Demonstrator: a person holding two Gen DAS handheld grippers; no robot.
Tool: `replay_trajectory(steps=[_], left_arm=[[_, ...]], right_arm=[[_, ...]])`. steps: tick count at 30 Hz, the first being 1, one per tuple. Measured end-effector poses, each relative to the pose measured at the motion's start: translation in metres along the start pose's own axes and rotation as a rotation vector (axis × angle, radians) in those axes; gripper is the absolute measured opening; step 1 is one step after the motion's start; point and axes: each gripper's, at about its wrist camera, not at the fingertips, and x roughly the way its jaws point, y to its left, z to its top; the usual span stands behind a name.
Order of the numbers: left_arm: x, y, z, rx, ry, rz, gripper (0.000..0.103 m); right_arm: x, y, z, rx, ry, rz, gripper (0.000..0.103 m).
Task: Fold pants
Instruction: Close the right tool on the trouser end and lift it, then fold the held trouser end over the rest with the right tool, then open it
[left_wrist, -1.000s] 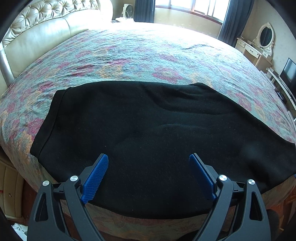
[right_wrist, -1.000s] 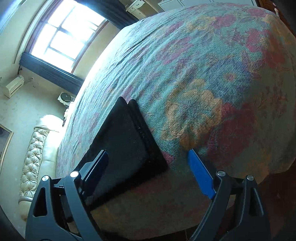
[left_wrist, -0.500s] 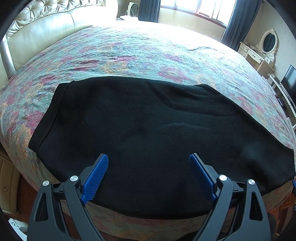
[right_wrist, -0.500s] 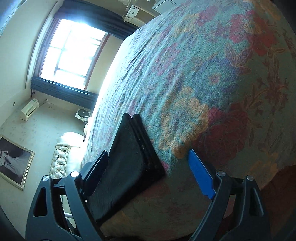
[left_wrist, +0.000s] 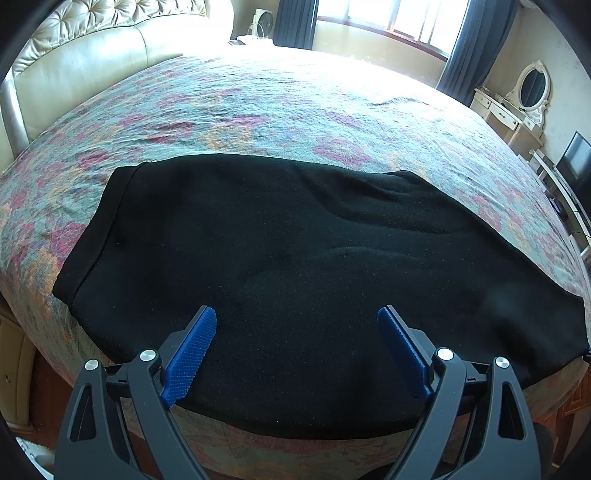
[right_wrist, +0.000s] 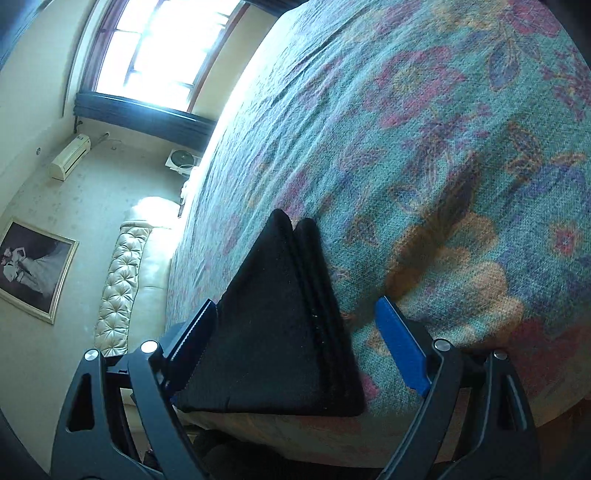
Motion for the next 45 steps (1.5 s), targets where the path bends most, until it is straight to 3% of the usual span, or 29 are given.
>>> replay_trajectory(steps=[4, 7, 8, 10, 11, 12, 13, 17, 24, 31, 45], left_arm=[[0.0, 0.002, -0.001, -0.008, -0.008, -0.012, 0.088], [0.0, 0.002, -0.001, -0.008, -0.011, -0.015, 0.088], [0.0, 0.002, -0.001, -0.007, -0.012, -0.014, 0.088], [0.001, 0.002, 0.0, -0.006, -0.013, -0.015, 0.088], [0.001, 0.003, 0.0, -0.007, -0.014, -0.016, 0.088], [0.001, 0.003, 0.0, -0.007, -0.015, -0.017, 0.088], [0.001, 0.003, -0.001, -0.006, -0.014, -0.017, 0.088], [0.001, 0.004, -0.001, -0.005, -0.014, -0.019, 0.088], [0.0, 0.009, 0.002, -0.033, -0.011, -0.036, 0.088], [-0.004, 0.011, 0.006, -0.059, -0.01, -0.043, 0.088], [-0.016, -0.003, 0.005, -0.018, 0.002, -0.082, 0.088]], right_arm=[[0.012, 0.012, -0.002, -0.03, 0.09, 0.057, 0.088], [0.014, 0.014, -0.001, -0.025, 0.099, 0.079, 0.088], [0.012, 0.015, 0.0, -0.021, 0.096, 0.099, 0.084], [0.014, 0.013, 0.001, -0.001, 0.104, 0.121, 0.062], [0.018, 0.01, 0.001, 0.008, 0.125, 0.106, 0.045], [0.024, 0.007, 0.0, 0.0, 0.156, 0.067, 0.036], [0.029, 0.008, -0.002, -0.021, 0.178, 0.031, 0.034], [0.03, 0.011, -0.005, 0.001, 0.143, 0.036, 0.025], [0.016, 0.039, -0.012, -0.01, 0.056, 0.007, 0.019], [0.002, 0.109, -0.016, -0.09, -0.014, 0.047, 0.019], [0.033, 0.262, -0.038, -0.274, -0.007, 0.078, 0.019]])
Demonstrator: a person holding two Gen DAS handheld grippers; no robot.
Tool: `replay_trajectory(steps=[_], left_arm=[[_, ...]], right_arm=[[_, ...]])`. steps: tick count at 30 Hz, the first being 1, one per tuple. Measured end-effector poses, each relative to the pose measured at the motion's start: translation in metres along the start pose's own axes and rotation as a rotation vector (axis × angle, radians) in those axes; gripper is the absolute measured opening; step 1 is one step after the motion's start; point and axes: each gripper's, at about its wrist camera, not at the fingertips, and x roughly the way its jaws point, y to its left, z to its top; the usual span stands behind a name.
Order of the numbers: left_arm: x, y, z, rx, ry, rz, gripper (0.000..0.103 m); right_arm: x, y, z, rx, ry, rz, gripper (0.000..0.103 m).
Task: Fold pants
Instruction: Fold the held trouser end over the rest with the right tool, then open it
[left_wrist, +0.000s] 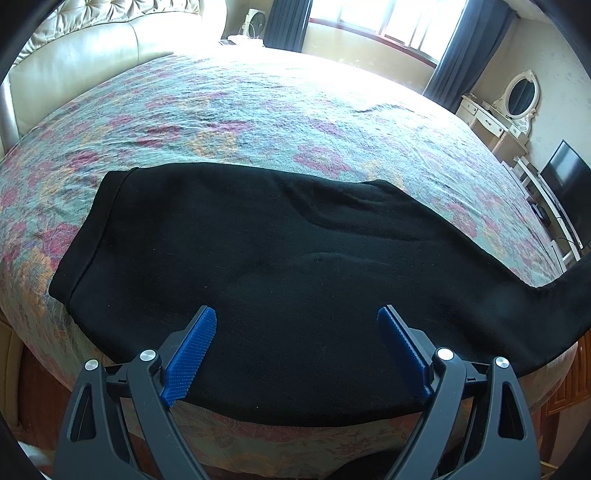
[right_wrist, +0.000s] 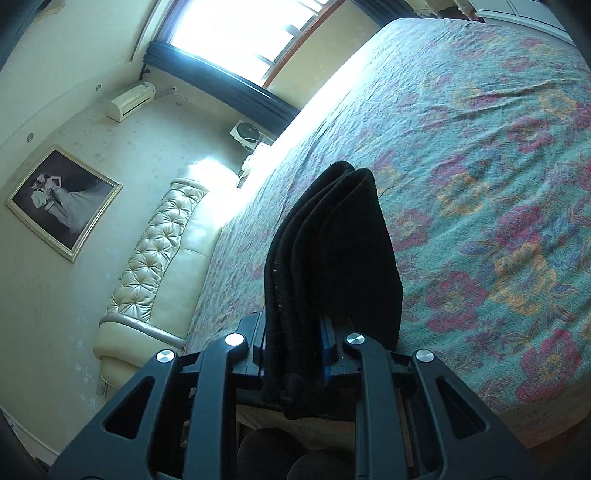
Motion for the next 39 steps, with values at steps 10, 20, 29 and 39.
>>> replay_trajectory(steps=[10, 20, 29, 39], left_arm=[[-0.008, -0.006, 0.003, 0.007, -0.009, -0.033, 0.088], [-0.01, -0.008, 0.004, 0.001, -0.007, -0.049, 0.088], [-0.012, -0.005, 0.005, -0.022, -0.012, -0.062, 0.088], [-0.01, -0.005, 0.004, -0.025, -0.006, -0.067, 0.088]], right_arm=[[0.069, 0.069, -0.023, -0.077, 0.077, 0.031, 0.019], [0.153, 0.106, -0.064, -0.14, 0.196, -0.018, 0.019], [0.221, 0.115, -0.11, -0.194, 0.296, -0.101, 0.019], [0.268, 0.108, -0.145, -0.218, 0.361, -0.171, 0.019]])
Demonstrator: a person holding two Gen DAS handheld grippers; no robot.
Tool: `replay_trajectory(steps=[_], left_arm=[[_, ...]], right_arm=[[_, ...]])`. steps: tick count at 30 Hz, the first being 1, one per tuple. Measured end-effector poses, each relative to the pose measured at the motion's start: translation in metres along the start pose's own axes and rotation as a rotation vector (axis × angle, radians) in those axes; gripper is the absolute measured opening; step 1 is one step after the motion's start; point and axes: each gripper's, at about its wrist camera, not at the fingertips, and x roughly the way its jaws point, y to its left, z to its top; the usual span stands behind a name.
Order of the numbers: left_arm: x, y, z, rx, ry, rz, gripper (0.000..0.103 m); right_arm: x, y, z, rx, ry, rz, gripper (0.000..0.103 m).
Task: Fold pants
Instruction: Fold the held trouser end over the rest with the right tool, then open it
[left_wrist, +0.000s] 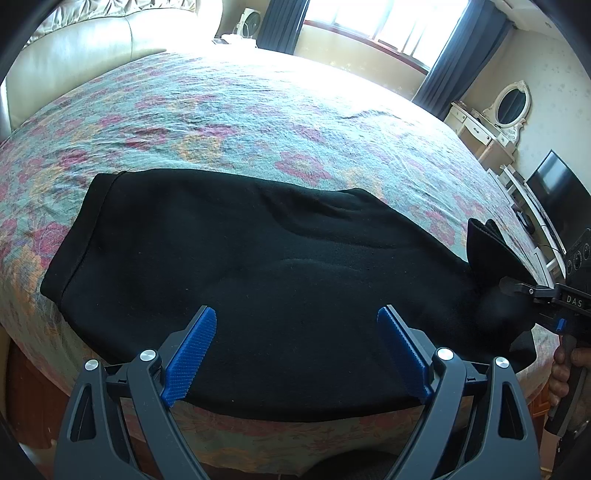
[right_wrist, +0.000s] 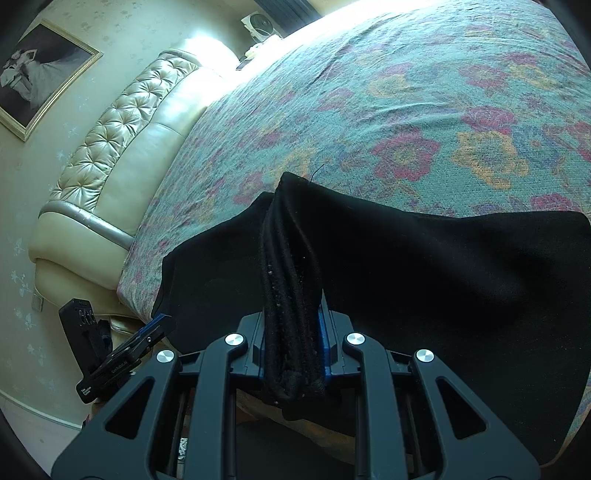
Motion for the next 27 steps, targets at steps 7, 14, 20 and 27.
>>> replay_trajectory(steps=[7, 14, 20, 27], left_arm=[[0.002, 0.001, -0.001, -0.003, 0.005, 0.0, 0.088], [0.005, 0.001, -0.004, -0.001, 0.013, 0.001, 0.088], [0.009, 0.003, -0.004, 0.0, 0.022, 0.001, 0.088], [0.011, 0.004, -0.005, -0.003, 0.029, 0.003, 0.088]], right_arm=[[0.018, 0.004, -0.003, -0.006, 0.019, -0.033, 0.02], [0.031, 0.014, -0.006, -0.039, 0.034, -0.082, 0.02], [0.045, 0.024, -0.013, -0.094, 0.047, -0.148, 0.02], [0.057, 0.03, -0.019, -0.111, 0.063, -0.172, 0.022]])
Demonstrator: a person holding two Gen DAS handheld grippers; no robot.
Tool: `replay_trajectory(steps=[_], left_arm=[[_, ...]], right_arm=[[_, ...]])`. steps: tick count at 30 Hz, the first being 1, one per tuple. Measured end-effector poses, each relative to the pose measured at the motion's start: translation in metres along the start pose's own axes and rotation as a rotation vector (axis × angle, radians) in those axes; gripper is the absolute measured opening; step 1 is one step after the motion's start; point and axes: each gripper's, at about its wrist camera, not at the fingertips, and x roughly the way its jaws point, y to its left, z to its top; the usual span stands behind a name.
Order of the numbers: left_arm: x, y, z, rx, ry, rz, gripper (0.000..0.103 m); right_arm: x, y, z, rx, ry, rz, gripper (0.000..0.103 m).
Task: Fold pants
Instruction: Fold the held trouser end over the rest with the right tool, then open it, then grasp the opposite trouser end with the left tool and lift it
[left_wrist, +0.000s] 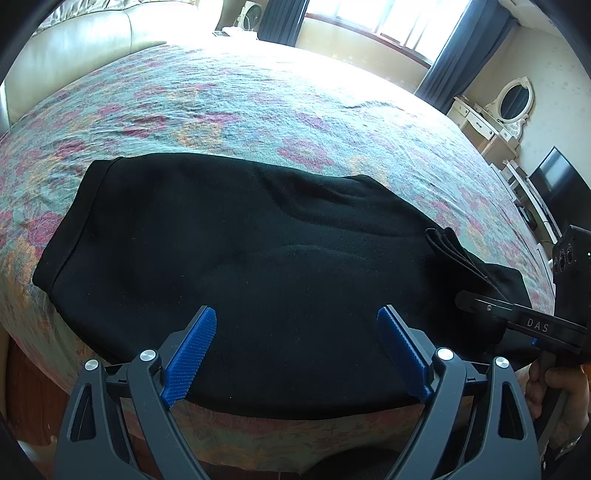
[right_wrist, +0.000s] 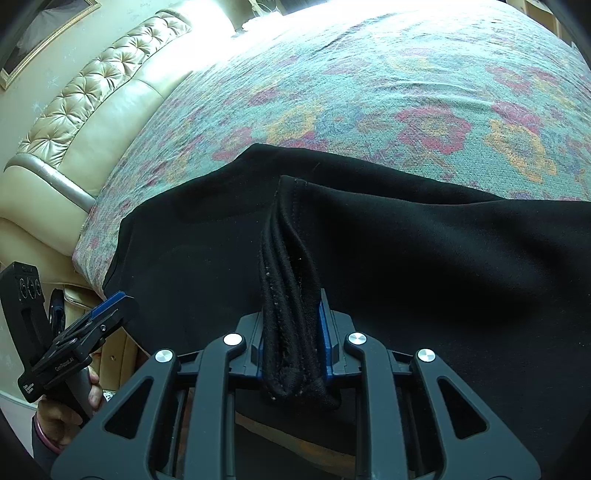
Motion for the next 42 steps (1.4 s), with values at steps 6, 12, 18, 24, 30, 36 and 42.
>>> replay_trajectory(steps=[6, 12, 18, 24, 30, 36, 42], left_arm=[[0.001, 0.0, 0.0, -0.001, 0.001, 0.001, 0.088], [0.0, 0.006, 0.0, -0.021, -0.001, 0.006, 0.088], [-0.001, 0.012, 0.0, -0.047, -0.001, 0.01, 0.088], [-0.002, 0.014, 0.0, -0.049, 0.0, 0.008, 0.088], [-0.018, 0.043, 0.006, -0.078, -0.029, -0.024, 0.088], [-0.042, 0.123, 0.021, -0.191, -0.028, -0.167, 0.088], [-0.036, 0.211, 0.038, -0.262, 0.037, -0.213, 0.088]], right_arm=[[0.01, 0.008, -0.004, -0.021, 0.009, -0.024, 0.028], [0.012, 0.012, -0.006, -0.009, 0.0, 0.007, 0.045], [0.015, 0.012, -0.008, 0.032, -0.008, 0.087, 0.062], [0.011, 0.001, -0.007, 0.116, -0.033, 0.189, 0.067], [-0.015, -0.007, -0.017, 0.142, -0.064, 0.282, 0.067], [-0.04, -0.015, -0.043, 0.131, -0.07, 0.304, 0.067], [-0.05, -0.026, -0.064, 0.169, -0.065, 0.32, 0.068]])
